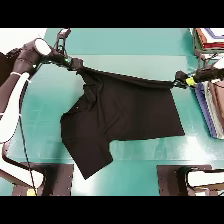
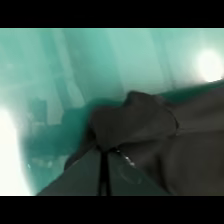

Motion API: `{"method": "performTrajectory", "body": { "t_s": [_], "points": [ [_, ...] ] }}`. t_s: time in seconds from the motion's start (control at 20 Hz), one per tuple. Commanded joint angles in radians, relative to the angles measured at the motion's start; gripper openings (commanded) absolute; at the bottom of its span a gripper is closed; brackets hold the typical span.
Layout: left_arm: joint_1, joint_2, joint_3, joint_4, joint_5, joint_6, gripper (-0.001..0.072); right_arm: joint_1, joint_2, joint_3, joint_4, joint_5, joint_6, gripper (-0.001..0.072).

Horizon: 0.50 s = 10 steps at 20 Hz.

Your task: Fold the shirts.

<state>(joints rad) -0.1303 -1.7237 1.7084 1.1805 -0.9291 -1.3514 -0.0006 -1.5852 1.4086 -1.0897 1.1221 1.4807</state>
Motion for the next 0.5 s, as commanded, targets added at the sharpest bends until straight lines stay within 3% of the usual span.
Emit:
{"method": "performTrajectory", "body": {
  "t_s": [0.0,0.05,0.1,0.15,0.2,0.3,0.45],
  "points": [
    [0.005,-0.05,0.024,0.035,0.112,0.004,0.0032,0.017,-0.039,-0.006,0.018,-0.13,0.004,0.0011],
    [0.015,-0.05,0.026,0.036,0.097,-0.011,0.0062,0.012,-0.035,-0.006,0.031,-0.135,0.003,0.0026],
    [0.026,-0.05,0.032,0.036,0.07,-0.011,0.0337,0.003,-0.026,-0.006,0.032,-0.128,0.003,0.021],
    [0.042,-0.05,0.046,0.035,0.016,-0.013,0.053,-0.012,-0.014,-0.006,0.034,-0.121,0.003,0.0417],
    [0.064,-0.049,0.07,0.035,-0.06,-0.021,0.0549,-0.025,0.003,-0.006,0.033,-0.108,0.003,0.0453],
    [0.127,-0.041,0.126,0.034,-0.227,-0.074,0.0549,-0.059,0.059,-0.006,0.018,-0.065,0.001,0.0452],
    [0.228,0.037,0.105,0.031,-0.403,-0.081,0.0549,-0.108,0.192,-0.06,0.016,-0.009,-0.051,0.045]
  ]
}}
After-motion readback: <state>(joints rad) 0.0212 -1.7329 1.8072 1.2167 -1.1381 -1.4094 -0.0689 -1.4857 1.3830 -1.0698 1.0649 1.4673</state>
